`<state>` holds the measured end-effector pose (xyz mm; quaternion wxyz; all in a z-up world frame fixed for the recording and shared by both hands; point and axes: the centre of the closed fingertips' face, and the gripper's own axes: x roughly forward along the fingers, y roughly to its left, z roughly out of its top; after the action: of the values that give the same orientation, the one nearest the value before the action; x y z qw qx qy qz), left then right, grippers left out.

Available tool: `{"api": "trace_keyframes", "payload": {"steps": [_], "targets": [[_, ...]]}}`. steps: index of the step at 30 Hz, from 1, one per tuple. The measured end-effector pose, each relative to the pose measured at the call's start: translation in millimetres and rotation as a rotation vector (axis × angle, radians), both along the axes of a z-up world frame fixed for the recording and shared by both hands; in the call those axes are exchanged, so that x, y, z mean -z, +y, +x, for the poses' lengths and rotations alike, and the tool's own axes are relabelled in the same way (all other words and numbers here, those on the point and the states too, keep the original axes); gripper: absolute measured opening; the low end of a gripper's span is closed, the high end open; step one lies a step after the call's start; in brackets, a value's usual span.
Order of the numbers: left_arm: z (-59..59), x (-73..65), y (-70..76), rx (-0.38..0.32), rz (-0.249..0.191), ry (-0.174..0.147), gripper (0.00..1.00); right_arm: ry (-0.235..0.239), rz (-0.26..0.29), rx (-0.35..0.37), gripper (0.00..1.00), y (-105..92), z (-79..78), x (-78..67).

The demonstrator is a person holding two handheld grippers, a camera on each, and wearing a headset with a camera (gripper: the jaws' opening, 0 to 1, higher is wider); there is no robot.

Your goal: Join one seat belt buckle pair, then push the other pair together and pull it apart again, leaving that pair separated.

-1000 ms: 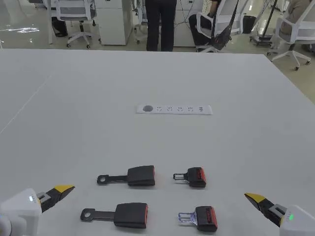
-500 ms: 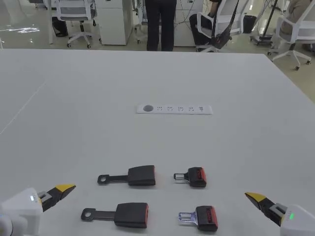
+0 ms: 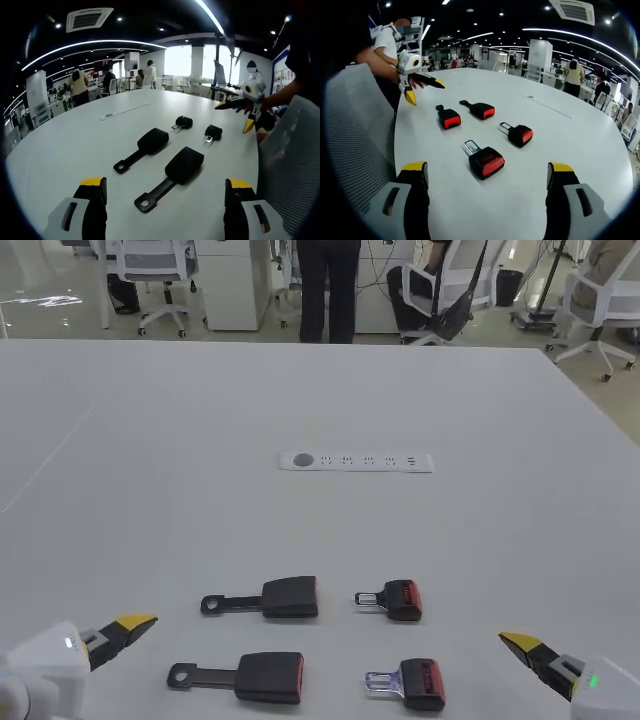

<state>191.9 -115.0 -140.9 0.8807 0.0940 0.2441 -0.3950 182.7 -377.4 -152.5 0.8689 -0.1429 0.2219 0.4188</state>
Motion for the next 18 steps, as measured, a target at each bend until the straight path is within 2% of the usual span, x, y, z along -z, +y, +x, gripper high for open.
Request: {"api": "trace_keyframes", "payload": {"steps": [18], "targets": [[0.4, -0.8, 1.7, -0.009, -0.015, 0.002, 1.0, -0.003, 0.003, 0.006, 0.99, -0.5, 1.3, -0.3]]}}
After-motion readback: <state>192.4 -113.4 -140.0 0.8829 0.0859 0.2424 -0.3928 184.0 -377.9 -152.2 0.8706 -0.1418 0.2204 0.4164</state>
